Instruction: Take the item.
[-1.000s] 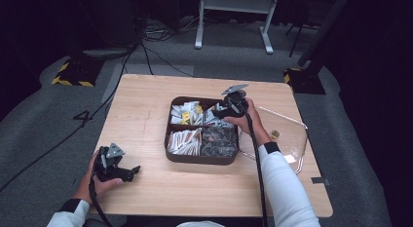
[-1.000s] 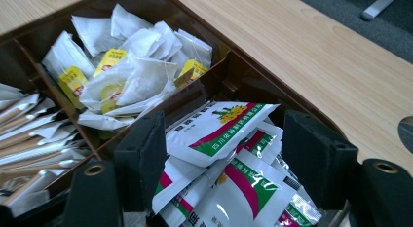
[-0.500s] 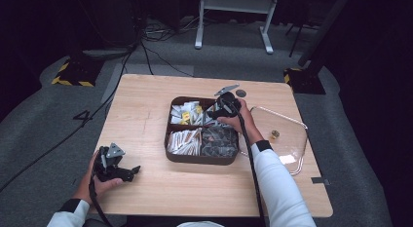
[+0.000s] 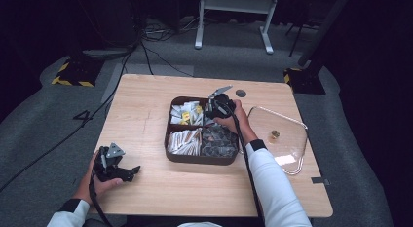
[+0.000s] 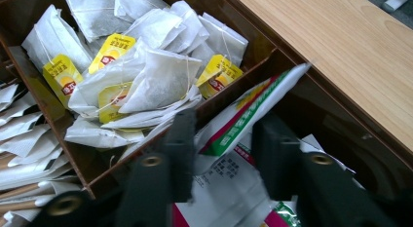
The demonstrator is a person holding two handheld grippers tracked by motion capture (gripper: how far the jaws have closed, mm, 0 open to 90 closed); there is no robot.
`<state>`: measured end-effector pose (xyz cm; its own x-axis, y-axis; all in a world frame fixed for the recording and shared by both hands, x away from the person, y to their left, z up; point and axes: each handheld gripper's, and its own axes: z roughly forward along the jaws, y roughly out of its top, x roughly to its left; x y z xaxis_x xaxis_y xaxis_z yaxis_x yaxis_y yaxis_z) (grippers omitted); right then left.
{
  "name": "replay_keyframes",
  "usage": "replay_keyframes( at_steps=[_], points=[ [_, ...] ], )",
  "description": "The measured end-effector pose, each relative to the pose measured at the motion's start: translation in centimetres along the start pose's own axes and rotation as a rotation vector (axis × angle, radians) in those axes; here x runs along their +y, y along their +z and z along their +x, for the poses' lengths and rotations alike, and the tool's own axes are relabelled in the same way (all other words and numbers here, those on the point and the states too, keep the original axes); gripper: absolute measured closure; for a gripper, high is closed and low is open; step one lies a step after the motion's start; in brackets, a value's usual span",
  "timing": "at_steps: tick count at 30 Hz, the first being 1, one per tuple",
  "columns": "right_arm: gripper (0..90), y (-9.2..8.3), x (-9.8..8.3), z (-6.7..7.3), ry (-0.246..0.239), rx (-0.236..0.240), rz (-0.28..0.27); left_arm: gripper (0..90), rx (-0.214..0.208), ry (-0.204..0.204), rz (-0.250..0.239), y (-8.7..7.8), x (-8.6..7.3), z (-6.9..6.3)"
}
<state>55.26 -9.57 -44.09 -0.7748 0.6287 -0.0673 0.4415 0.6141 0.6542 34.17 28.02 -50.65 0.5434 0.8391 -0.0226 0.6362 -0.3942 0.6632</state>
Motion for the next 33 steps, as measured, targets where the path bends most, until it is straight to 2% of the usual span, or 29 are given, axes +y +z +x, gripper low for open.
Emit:
replay_keyframes(
  at_steps=[5,7,9,16,33],
  points=[
    [81.8,-0.2,-0.2,0.1,0.005,0.001,-0.016,0.5,0.001,0.001,0.0,0.0,0.0,0.0],
    [85.2,-0.4,-0.4,-0.1,0.014,0.007,-0.03,0.5,0.001,0.001,-0.001,0.0,0.0,0.0],
    [86.4,-0.8,-0.5,-0.3,0.026,0.007,-0.053,0.5,0.001,0.001,-0.001,0.0,0.0,0.0],
    [87.9,-2.6,-1.0,-0.2,0.021,0.015,-0.117,0.5,0.001,0.002,0.0,0.0,0.0,0.0],
    [88.6,-5.8,-2.0,0.2,0.013,0.035,-0.221,0.5,0.001,0.001,0.0,0.0,0.0,0.0]
  ],
)
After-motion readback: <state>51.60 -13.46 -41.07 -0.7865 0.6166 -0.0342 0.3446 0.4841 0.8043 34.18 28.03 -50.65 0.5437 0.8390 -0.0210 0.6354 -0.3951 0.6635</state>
